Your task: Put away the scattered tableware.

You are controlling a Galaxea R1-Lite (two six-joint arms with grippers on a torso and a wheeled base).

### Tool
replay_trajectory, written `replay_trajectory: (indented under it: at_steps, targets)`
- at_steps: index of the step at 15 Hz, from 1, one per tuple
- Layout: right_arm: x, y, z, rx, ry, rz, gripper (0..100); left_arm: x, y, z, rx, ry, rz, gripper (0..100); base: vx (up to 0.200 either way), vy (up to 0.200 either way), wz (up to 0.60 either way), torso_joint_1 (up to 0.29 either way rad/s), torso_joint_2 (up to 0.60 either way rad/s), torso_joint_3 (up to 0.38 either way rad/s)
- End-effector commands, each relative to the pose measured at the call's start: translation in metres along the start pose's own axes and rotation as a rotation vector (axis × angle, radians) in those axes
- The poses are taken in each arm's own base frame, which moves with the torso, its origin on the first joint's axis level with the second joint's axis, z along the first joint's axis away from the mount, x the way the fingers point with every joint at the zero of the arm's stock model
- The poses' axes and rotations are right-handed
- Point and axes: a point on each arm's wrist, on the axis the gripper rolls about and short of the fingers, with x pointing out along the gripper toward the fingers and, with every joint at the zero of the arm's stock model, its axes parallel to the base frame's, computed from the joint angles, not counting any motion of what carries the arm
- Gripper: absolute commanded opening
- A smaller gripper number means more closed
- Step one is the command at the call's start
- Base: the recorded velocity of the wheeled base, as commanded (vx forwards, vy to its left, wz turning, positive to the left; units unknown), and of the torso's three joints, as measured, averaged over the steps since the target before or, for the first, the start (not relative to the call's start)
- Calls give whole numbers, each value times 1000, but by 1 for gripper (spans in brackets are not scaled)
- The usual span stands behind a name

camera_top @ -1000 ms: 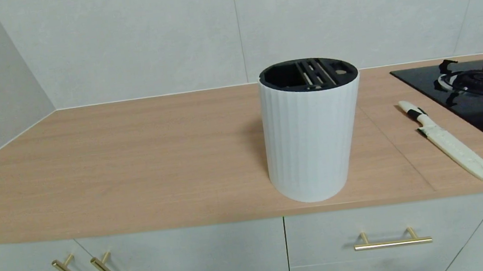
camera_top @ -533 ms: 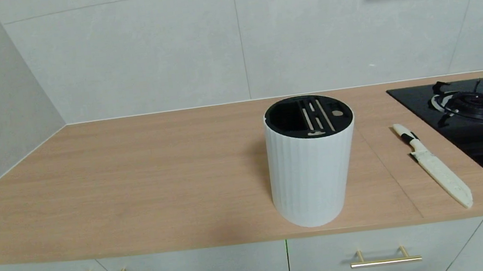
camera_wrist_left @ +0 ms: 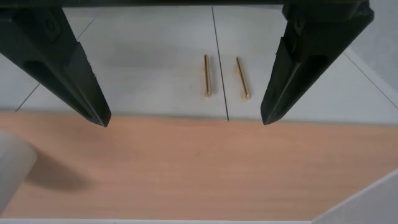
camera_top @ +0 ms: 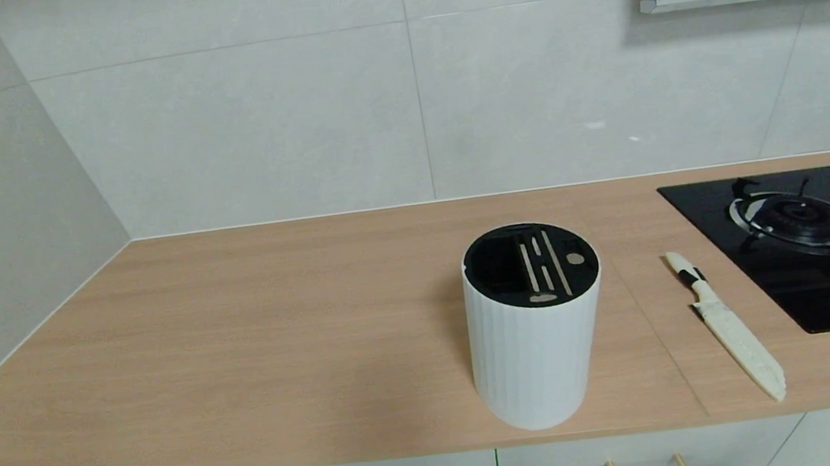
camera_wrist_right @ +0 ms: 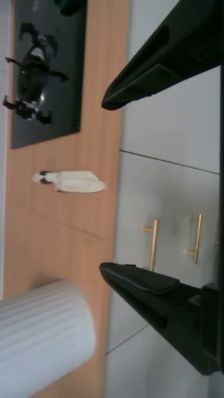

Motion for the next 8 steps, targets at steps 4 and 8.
replay_trajectory:
  at_steps: [4, 8]
  targets:
    - [0, 0, 0, 0, 0, 1, 100, 0, 0, 0, 0, -1, 0, 100, 0, 0, 0, 272, -570, -305]
    - [0, 0, 0, 0, 1, 1, 100, 0, 0, 0, 0, -1, 0, 100, 0, 0, 0, 191, -406, -210]
